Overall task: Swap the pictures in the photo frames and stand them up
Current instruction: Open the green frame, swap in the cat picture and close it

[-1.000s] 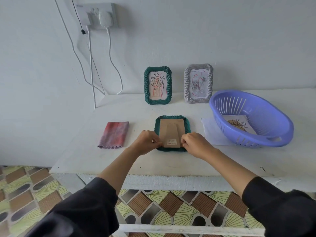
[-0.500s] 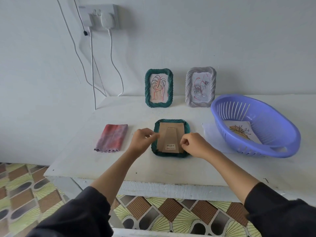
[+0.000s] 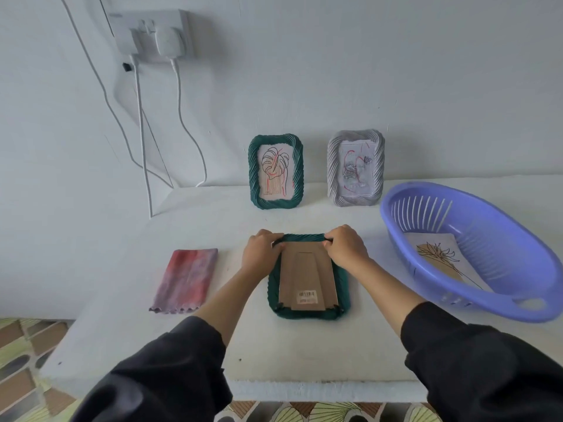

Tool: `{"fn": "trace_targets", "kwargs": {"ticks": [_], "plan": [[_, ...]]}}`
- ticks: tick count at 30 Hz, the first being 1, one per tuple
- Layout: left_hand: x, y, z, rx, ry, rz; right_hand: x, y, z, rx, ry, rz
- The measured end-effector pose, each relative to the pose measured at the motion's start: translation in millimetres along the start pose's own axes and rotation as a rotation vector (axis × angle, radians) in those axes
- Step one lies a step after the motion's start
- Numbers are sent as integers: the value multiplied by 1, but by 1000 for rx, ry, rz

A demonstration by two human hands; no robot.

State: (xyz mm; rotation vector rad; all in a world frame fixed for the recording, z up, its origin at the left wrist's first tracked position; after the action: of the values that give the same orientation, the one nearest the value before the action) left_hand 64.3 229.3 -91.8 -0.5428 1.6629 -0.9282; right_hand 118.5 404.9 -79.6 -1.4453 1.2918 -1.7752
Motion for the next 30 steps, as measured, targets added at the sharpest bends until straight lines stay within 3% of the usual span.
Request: {"fn": "trace_targets", "kwargs": {"ticks": [7, 30], "plan": [[-1, 2, -15, 92, 88, -57, -4, 7, -7, -66, 42, -8], [0, 0, -7, 31, 20, 82, -2, 7, 5, -165, -23, -86]]}}
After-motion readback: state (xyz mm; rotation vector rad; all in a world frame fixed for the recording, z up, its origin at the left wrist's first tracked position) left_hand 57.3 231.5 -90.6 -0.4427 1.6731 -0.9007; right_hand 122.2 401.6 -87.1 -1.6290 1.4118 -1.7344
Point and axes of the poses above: each hand's wrist, its own z-axis away from the middle knuckle, its own y-axis out of the palm, x = y × z, the point moved 6 cm from there along -z, towards the middle knuckle, and after that the axes turned 1 degree about -x, right-handed, at the moved point
